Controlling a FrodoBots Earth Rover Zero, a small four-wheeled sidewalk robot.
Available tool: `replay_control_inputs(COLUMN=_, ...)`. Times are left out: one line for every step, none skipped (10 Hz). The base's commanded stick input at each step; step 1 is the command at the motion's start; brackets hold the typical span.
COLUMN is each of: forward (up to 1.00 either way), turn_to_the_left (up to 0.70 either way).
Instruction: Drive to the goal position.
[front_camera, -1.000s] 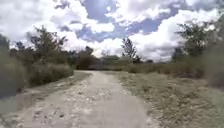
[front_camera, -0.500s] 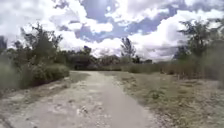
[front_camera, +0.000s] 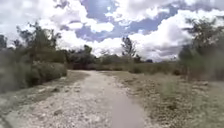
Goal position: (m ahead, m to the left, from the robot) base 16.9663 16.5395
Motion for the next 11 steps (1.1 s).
replay_control_inputs(forward=0.85, turn_to_the_left=0.0)
replay_control_inputs(forward=0.85, turn_to_the_left=0.0)
replay_control_inputs(forward=0.85, turn_to_the_left=0.0)
replay_control_inputs(forward=0.85, turn_to_the_left=0.0)
replay_control_inputs(forward=0.85, turn_to_the_left=0.0)
replay_control_inputs(forward=0.85, turn_to_the_left=0.02)
replay_control_inputs(forward=0.85, turn_to_the_left=0.27)
replay_control_inputs(forward=0.85, turn_to_the_left=0.33)
replay_control_inputs(forward=0.85, turn_to_the_left=0.22)
replay_control_inputs(forward=0.85, turn_to_the_left=0.01)
replay_control_inputs(forward=0.85, turn_to_the_left=0.0)
